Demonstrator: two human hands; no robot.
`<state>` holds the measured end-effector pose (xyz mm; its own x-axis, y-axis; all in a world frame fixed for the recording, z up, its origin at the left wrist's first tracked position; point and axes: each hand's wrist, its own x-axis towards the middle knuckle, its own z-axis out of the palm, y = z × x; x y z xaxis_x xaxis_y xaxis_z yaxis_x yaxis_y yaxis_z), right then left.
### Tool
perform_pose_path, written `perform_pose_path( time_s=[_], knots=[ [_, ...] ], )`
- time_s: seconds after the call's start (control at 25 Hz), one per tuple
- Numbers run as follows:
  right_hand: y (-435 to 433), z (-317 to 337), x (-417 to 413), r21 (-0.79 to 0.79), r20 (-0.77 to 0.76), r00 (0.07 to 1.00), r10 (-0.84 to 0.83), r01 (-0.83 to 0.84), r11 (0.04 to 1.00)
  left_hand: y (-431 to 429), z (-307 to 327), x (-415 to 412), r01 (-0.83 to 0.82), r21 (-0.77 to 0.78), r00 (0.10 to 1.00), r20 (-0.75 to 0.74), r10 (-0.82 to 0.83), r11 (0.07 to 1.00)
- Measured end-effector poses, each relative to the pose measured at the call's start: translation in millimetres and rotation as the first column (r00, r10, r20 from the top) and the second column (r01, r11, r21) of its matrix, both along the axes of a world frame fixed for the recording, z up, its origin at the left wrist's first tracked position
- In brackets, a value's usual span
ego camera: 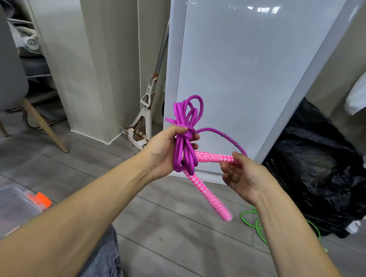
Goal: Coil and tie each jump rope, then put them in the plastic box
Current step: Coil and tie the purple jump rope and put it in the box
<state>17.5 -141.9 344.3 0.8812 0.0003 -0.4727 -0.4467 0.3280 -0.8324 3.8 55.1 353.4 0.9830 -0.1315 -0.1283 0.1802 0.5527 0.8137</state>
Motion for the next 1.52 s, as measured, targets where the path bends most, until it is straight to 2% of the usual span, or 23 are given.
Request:
perform_pose_path(
  time_s=[0.12,0.2,0.28,0.32,0.36,0.44,0.52,0.56,0.64,0.72,0.76,0.88,0.96,1.04,1.08,1.16,1.28,1.4,1.44,1.52],
  knots=[
    [-1,0,0,0.029,-0.016,1.0,0.0,0.0,1.0,-2,-1,0,0.011,-0.026,0.997,0.075,-0.009,1.0],
    [0,1,0,-0.005,0.036,0.998,0.044,-0.044,0.999,-2,-5,1,-0.024,-0.002,0.993,0.113,0.024,1.0],
    [2,5,-1,-0.037,0.107,0.989,0.105,-0.102,0.994,0,-7,3,-0.082,0.075,0.987,0.147,0.07,0.994],
    [3,6,-2,-0.041,0.135,0.981,0.14,-0.135,0.99,2,-8,3,-0.123,0.172,0.979,0.18,0.091,0.977],
    [4,6,-4,-0.046,0.155,0.972,0.178,-0.173,0.984,5,-9,4,-0.166,0.31,0.969,0.229,0.096,0.936],
    [8,4,-8,-0.09,0.173,0.953,0.247,-0.234,0.968,9,-12,3,-0.242,0.594,0.943,0.331,0.041,0.767],
    [14,-1,-9,-0.124,0.184,0.946,0.266,-0.246,0.961,9,-15,2,-0.314,0.727,0.92,0.392,0.005,0.611],
    [17,-1,-9,-0.112,0.188,0.952,0.24,-0.222,0.969,7,-15,2,-0.346,0.72,0.911,0.412,0.03,0.602],
    [19,0,-6,-0.033,0.169,0.98,0.109,-0.105,0.994,2,-11,4,-0.397,0.562,0.898,0.399,0.182,0.725],
    [20,4,-5,0.041,0.147,0.989,-0.007,0.001,0.999,-1,-9,9,-0.427,0.349,0.897,0.282,0.341,0.834],
    [23,5,-7,0.047,0.162,0.987,-0.009,0.002,0.999,0,-10,11,-0.433,0.279,0.898,0.214,0.384,0.857],
    [36,6,-20,-0.093,0.37,0.924,0.098,-0.068,0.993,7,-16,17,-0.501,0.248,0.865,0.13,0.484,0.829],
    [47,8,-29,-0.211,0.541,0.825,0.164,-0.056,0.976,13,-18,18,-0.577,0.272,0.817,0.161,0.554,0.771],
    [52,10,-32,-0.289,0.619,0.751,0.228,-0.052,0.956,17,-19,18,-0.61,0.296,0.792,0.183,0.583,0.735],
    [52,9,-31,-0.306,0.613,0.753,0.24,-0.054,0.95,18,-19,19,-0.6,0.296,0.799,0.175,0.576,0.743],
    [45,4,-23,-0.243,0.505,0.845,0.176,-0.057,0.968,15,-17,17,-0.515,0.251,0.857,0.122,0.501,0.82],
    [27,-2,-7,-0.09,0.243,0.97,-0.004,0.027,0.996,5,-3,7,-0.247,0.127,0.967,-0.031,0.252,0.961],
    [14,-4,3,-0.024,0.11,0.989,-0.103,0.107,0.994,6,4,1,-0.046,-0.069,0.996,-0.074,0.041,0.997],
    [11,-4,4,0.009,0.091,0.988,-0.125,0.125,0.992,6,4,1,-0.016,-0.095,0.998,-0.065,0.009,0.995],
    [6,-2,5,0.083,0.065,0.986,-0.152,0.147,0.986,3,1,2,0.011,-0.034,1.0,-0.022,-0.011,0.999]
  ],
)
